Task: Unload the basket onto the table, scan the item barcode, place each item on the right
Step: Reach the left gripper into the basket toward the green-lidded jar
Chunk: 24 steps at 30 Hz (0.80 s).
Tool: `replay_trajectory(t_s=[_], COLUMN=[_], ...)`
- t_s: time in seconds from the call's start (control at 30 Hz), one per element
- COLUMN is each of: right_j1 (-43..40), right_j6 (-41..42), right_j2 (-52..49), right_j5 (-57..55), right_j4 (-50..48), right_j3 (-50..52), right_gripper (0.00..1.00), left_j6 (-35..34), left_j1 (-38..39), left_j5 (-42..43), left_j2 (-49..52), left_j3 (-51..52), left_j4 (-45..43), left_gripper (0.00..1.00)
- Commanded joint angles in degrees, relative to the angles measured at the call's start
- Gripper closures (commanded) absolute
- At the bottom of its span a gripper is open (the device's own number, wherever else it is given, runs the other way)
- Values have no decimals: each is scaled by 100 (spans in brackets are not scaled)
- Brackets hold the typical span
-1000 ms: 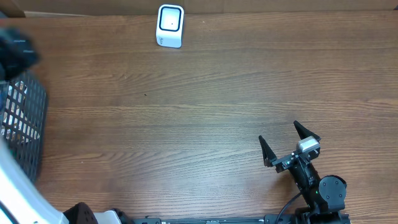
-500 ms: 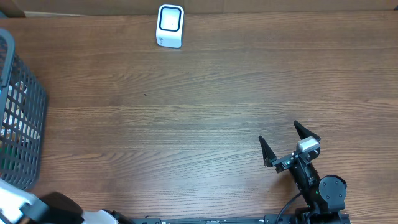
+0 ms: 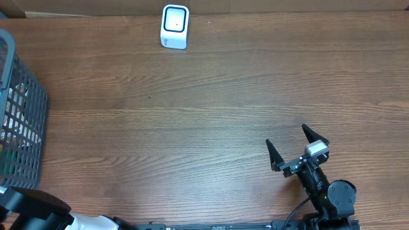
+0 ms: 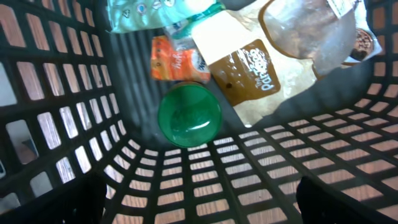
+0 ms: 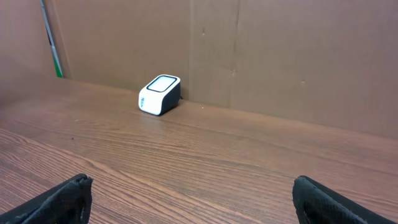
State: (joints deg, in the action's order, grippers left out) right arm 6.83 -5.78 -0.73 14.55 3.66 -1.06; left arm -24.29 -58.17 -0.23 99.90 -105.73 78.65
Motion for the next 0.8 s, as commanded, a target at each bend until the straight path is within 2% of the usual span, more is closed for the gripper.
replay_trajectory(t_s=[0.0,0.43,0.77], right_j1=[-11,-11,-11], right_j6=[0,0,0], right_j2=[57,57,57], right_j5=[-74,-76,-74], right_j4=[-35,-35,-35], right_j3=[61,61,61], right_gripper=[0,0,0], left_j6=[-59,33,205], left_j1=[-9,-11,-11], left_j5=[-280,-428,-422], left_j2=[76,90,127], left_j3=[219,1539,2011], left_j4=[-127,-1244,-1751], left_gripper=[0,0,0])
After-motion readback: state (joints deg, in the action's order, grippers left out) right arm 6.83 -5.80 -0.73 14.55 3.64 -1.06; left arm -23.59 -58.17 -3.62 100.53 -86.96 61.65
